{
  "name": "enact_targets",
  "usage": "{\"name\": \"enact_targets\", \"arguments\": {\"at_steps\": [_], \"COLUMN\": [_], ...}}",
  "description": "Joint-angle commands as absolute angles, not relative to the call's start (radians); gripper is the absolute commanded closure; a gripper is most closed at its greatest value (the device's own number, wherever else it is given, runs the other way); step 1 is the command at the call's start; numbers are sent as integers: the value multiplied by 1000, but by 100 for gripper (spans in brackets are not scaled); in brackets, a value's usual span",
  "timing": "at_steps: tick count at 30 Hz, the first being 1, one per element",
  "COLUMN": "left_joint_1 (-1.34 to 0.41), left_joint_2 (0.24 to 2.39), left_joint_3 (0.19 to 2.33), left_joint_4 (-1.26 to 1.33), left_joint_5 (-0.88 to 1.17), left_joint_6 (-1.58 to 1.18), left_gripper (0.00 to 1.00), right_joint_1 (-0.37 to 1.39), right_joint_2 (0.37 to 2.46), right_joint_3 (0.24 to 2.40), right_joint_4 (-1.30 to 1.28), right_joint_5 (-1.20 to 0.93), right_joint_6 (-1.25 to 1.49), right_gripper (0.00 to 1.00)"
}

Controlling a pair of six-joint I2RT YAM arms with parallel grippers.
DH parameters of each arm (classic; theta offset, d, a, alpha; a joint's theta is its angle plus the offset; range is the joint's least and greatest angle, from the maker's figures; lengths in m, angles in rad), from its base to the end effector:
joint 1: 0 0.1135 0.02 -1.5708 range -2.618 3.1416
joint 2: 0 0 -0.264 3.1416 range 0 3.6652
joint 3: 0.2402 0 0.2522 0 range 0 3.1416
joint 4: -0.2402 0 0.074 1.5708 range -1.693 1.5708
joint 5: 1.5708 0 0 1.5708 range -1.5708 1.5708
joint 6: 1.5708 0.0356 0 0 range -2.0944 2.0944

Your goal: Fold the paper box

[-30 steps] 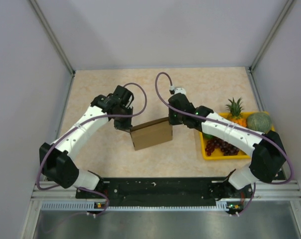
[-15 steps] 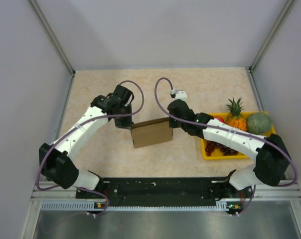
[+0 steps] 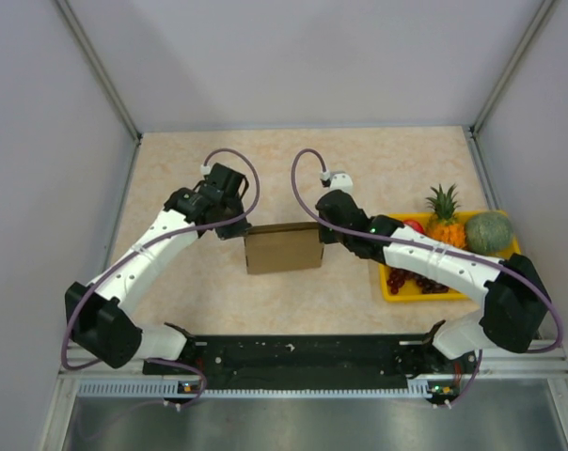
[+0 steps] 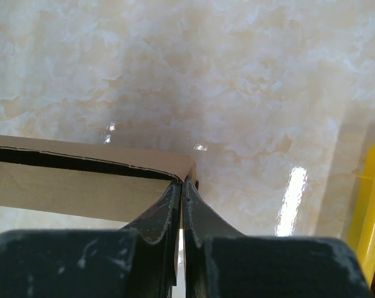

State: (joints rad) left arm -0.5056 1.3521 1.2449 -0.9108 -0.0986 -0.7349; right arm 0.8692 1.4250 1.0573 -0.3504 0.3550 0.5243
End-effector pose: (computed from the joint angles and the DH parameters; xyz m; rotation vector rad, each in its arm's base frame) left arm 0.2380 -0.1278 0.3115 -0.3358 2.5957 -0.3264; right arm 0.2113 0.2308 0.2720 -0.2056 2.2491 0.3464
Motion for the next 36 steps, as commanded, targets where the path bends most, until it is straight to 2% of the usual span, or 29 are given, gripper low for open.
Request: {"name": "enact_targets", "arguments": {"at_steps": [1,10,16,23,31,36], "left_joint_1": [-531,-522,-522,-522,-522,-522], "left_joint_2": [1325,1266,1233,1144,1055,1017], "left_joint_3": [1230,1126,1059,1011,939,864], "left_joint_4": [-684,-539,-417,-523,-620,-565], "left_joint_5": [72,112,232,186,284,353], "left_joint_6": [-841,-865,-847,-785,-597,-557], "left_gripper": [100,100,100,100,100,100], "right_joint_1": [934,934,934,936,934,936], "right_joint_2": [1456,1476,1463,1457,1425,1401], "right_joint_3": [1028,1017,1008,1009,997,965], "right_joint_4": [-382,-360,-350,-348,-324,-290], "right_joint_5": [167,172,187,187,164,190], "right_joint_6": [560,564,563,560,505,500], "right_gripper": [100,100,100,100,100,100]}}
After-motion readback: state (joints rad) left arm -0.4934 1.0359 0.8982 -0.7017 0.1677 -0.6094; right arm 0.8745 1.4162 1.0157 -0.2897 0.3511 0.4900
